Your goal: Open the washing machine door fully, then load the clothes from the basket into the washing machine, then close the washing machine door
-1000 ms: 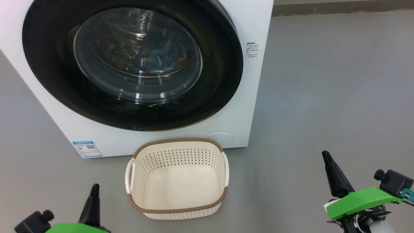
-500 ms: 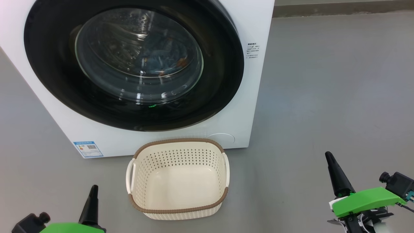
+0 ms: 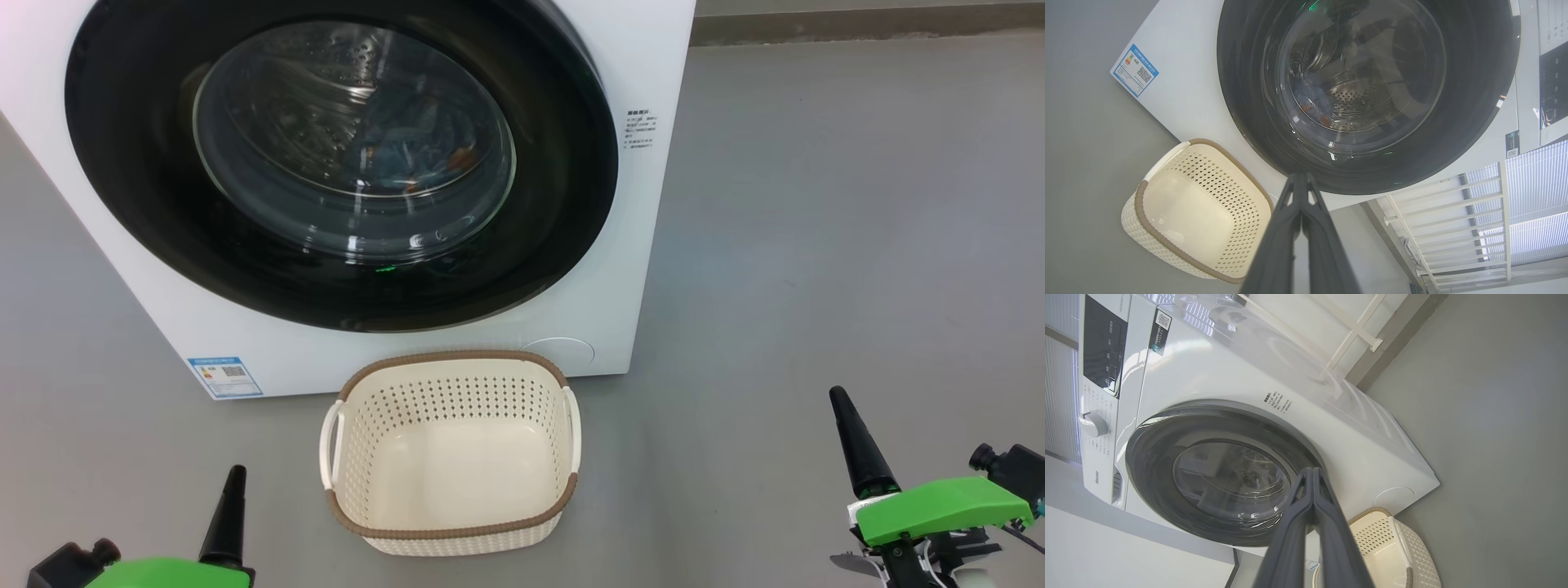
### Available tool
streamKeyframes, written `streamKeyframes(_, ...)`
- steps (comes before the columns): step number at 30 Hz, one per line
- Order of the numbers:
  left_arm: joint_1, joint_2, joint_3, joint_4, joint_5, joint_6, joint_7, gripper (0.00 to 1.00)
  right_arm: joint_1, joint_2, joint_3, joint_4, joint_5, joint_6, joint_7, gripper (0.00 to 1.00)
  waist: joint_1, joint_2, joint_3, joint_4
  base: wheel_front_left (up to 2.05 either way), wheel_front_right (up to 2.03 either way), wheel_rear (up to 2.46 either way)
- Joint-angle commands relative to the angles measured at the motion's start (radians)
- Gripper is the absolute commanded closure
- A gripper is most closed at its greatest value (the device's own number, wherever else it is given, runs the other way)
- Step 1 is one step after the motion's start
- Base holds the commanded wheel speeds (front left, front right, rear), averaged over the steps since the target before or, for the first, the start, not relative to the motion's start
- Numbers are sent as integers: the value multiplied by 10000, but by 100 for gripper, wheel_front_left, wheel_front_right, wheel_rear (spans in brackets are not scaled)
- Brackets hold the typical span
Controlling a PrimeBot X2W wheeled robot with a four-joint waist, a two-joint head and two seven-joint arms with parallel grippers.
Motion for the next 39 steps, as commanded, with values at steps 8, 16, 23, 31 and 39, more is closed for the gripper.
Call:
streamKeyframes(8, -465, 61, 439, -154, -851, -20, 273, 100, -62, 78, -92, -290, 945, -7, 288, 100, -1, -1, -17, 19, 0, 0, 0)
streamKeyframes(16, -502, 3, 596, -120, -1521, -22, 510, 100, -27, 183, -262, -297, 1711, -8, 527, 100, -1, -1, -33, 37, 0, 0, 0)
streamKeyframes(23, -534, -49, 733, -90, -2107, -24, 719, 100, 4, 276, -411, -303, 2380, -10, 736, 100, -1, -1, -47, 54, 0, 0, 0)
streamKeyframes(31, -571, -109, 891, -56, -2778, -25, 958, 100, 39, 383, -584, -311, 3148, -11, 978, 100, -1, -1, -63, 72, 0, 0, 0)
streamKeyframes(39, -608, -168, 1048, -22, -3444, -27, 1196, 100, 74, 489, -756, -318, 3909, -13, 1218, 100, -1, -1, -79, 90, 0, 0, 0)
